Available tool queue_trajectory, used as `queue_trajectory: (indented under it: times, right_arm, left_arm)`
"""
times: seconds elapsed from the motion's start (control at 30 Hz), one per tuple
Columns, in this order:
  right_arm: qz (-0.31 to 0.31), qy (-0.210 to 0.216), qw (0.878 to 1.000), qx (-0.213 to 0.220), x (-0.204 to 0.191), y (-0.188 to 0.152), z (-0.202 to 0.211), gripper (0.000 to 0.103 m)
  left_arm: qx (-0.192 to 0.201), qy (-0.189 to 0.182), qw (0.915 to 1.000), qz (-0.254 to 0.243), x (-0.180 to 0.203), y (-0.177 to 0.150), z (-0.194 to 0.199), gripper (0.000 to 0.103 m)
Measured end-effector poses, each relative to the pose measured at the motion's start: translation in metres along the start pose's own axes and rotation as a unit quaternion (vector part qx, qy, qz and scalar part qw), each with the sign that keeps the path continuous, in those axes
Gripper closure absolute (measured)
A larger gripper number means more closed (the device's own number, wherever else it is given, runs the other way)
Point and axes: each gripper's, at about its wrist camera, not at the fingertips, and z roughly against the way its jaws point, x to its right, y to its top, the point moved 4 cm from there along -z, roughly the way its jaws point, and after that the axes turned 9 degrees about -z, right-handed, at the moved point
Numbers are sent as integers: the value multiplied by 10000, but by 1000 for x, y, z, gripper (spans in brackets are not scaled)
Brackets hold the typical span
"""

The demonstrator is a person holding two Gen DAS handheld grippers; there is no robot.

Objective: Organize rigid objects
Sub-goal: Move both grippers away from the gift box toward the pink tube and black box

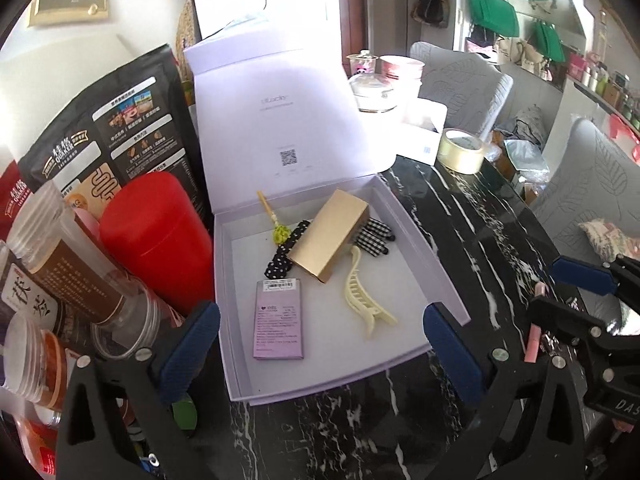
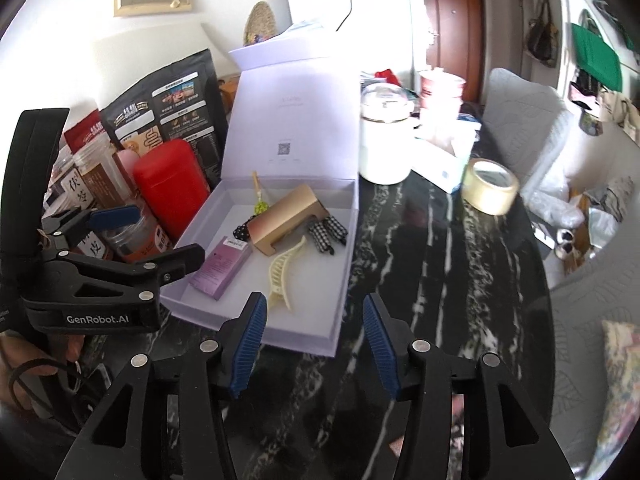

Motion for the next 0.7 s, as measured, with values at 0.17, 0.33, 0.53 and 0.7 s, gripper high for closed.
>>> queue_trajectory:
  times: [0.17, 0.33, 0.53, 0.7]
  right_arm:
    - [-56, -93, 9998, 178, 9, -8, 24, 50]
    - [-78, -199, 9992, 351, 15, -17, 46, 49]
    - [-210, -306, 9983, 459, 25, -30, 64, 45]
    - [-413, -460, 9965, 554, 41, -43, 77, 39]
  left_arm:
    - [109, -125, 9998, -102, 15, -2, 14, 0]
    - [189, -369, 9990, -179, 32, -4, 24, 0]
    - [366, -677, 9961, -432, 56, -10, 36, 0]
    - [402, -828, 9933, -702, 77, -13, 41, 0]
